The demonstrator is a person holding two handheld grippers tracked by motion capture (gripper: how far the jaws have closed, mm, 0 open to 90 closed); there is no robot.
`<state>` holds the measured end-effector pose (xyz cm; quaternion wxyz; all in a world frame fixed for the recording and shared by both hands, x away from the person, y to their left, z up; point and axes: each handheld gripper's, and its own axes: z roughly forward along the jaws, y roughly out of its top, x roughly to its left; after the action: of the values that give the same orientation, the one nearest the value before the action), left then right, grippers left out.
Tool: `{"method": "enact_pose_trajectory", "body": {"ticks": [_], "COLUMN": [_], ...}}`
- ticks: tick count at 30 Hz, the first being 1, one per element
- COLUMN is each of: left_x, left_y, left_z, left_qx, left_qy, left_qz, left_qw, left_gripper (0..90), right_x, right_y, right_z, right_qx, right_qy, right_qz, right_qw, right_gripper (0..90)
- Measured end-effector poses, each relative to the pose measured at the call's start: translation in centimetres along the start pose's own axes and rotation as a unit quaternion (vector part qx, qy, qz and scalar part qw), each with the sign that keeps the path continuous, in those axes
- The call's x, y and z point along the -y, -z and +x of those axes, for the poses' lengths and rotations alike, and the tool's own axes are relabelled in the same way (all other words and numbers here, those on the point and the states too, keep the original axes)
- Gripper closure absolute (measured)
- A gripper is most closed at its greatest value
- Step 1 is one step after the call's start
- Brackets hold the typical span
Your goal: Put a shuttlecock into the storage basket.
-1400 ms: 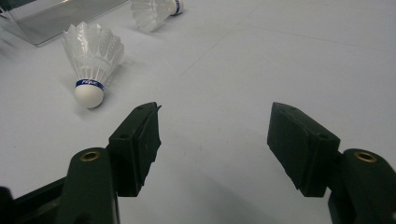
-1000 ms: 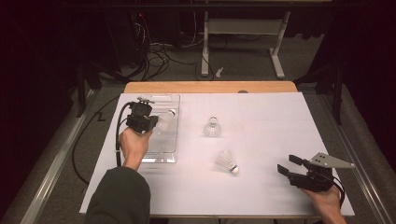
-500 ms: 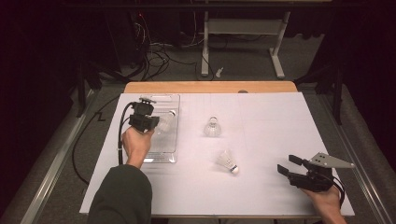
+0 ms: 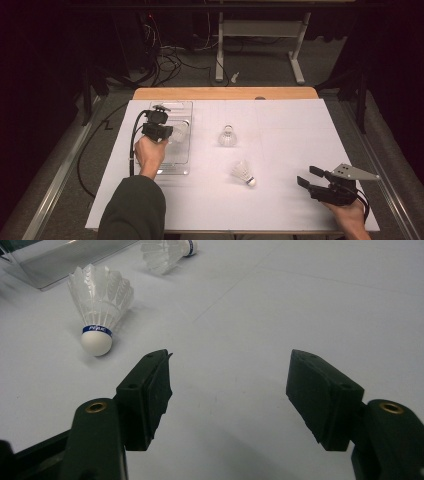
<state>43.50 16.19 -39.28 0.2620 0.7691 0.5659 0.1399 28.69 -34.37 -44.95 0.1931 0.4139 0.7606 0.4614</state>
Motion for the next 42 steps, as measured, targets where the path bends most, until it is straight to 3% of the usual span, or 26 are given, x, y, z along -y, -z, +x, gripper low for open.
{"method": "enact_pose_trajectory", "body": {"ticks": [6, 12, 26, 36, 42], "left_x": [0.2, 0.6, 1.6, 2.7, 3.2], "left_y": [0.3, 0.9, 2.9, 4.1, 4.3], "left_z": [-0.4, -0.5, -1.5, -2.5, -2.8], "left_qx": [-0.002, 0.004, 0.000, 0.019, 0.026], "left_qy": [-0.016, -0.021, -0.038, -0.054, -0.058], "left_qz": [-0.005, -0.015, -0.054, -0.085, -0.088], "left_qw": [0.9999, 0.9997, 0.9978, 0.9947, 0.9940], "left_gripper": [68.3, 59.6, 46.9, 45.7, 44.9], "right_x": [0.0, 0.0, 0.0, 0.0, 0.0], "right_y": [0.0, 0.0, 0.2, 0.1, 0.1], "right_z": [0.0, 0.1, 0.0, 0.0, 0.0], "right_qx": [0.000, 0.001, 0.004, 0.003, 0.003], "right_qy": [0.000, 0.000, 0.001, 0.002, 0.003], "right_qz": [0.000, 0.001, -0.002, -0.003, -0.003], "right_qw": [1.0000, 1.0000, 1.0000, 1.0000, 1.0000], "right_gripper": [34.6, 34.6, 34.7, 34.7, 34.7]}}
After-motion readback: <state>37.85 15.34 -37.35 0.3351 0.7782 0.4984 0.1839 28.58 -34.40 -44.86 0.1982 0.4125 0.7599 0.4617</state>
